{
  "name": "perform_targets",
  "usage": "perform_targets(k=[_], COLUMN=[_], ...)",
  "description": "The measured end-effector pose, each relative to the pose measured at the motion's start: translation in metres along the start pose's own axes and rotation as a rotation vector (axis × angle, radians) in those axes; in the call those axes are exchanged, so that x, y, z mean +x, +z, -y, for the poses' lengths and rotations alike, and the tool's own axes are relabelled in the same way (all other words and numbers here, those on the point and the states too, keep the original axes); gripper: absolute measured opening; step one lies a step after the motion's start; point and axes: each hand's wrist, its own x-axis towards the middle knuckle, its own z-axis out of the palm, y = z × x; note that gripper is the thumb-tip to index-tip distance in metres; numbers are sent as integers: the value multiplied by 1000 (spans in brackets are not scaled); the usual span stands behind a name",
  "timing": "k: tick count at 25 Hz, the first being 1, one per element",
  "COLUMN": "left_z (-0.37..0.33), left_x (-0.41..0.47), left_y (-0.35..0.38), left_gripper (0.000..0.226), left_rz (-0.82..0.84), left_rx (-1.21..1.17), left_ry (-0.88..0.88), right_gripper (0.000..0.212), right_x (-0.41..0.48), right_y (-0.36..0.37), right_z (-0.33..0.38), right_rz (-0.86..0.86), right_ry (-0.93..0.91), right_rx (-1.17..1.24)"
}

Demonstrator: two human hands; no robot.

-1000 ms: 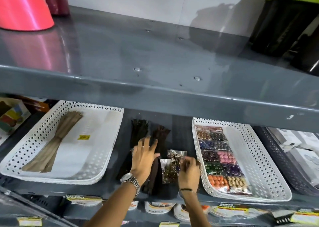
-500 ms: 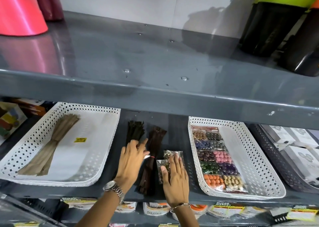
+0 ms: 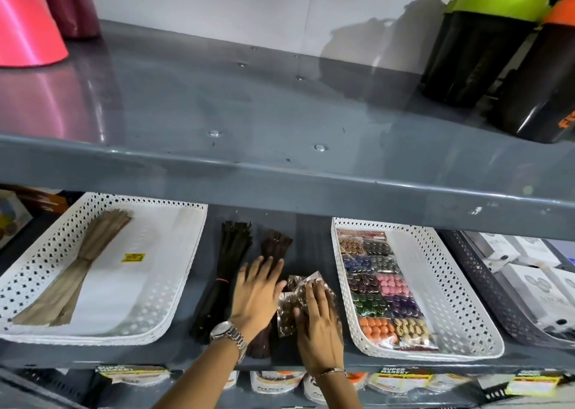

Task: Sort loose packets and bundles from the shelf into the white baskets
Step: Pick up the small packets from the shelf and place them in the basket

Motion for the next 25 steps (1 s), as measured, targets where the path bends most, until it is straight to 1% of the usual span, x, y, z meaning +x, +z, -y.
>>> perform_targets(k=[2, 4, 7, 9, 10, 11, 12, 14, 16, 18, 20, 23, 25], left_z=[12, 17, 24, 29, 30, 32, 32, 33, 31, 29, 30, 31, 30], left_x=[-6, -8, -8, -7, -5, -4, -3, -8, -16, -22, -22, -19, -20], left_y=[5, 7, 7, 7, 6, 4, 3, 2, 4, 6, 6, 5, 6], left_gripper=[54, 52, 68, 74, 75, 76, 75, 69, 59, 62, 71, 73, 72], left_rz=[22, -21, 2, 6, 10, 5, -8, -21, -39, -34, -51, -70, -101], left_rx=[83, 106, 33, -13, -29, -28, -21, -16, -22, -35, -28, -23, -19], left_ry=[-75, -134, -236, -266, -270, -267, -260, -242, -222, -216, -217, -209, -183], right_gripper=[82, 79, 82, 65, 55, 49, 48, 52, 56, 59, 58, 53, 47], right_x=[-4, -5, -1, 3, 6, 12, 19, 38, 51, 56, 58, 54, 50], right_y=[4, 7, 9, 7, 3, -1, -5, -10, -14, -14, -17, -27, -52], right_z=[4, 9, 16, 18, 18, 17, 14, 7, 7, 11, 18, 30, 34], right_rz=[10, 27, 41, -66, -130, -177, -191, -133, -64, -74, -114, -163, -186], right_ry=[-8, -3, -29, 5, 46, 95, 142, 235, 303, 325, 343, 292, 223], right_rx=[-33, -60, -87, -27, 19, 81, 151, 221, 191, 175, 231, 418, 566])
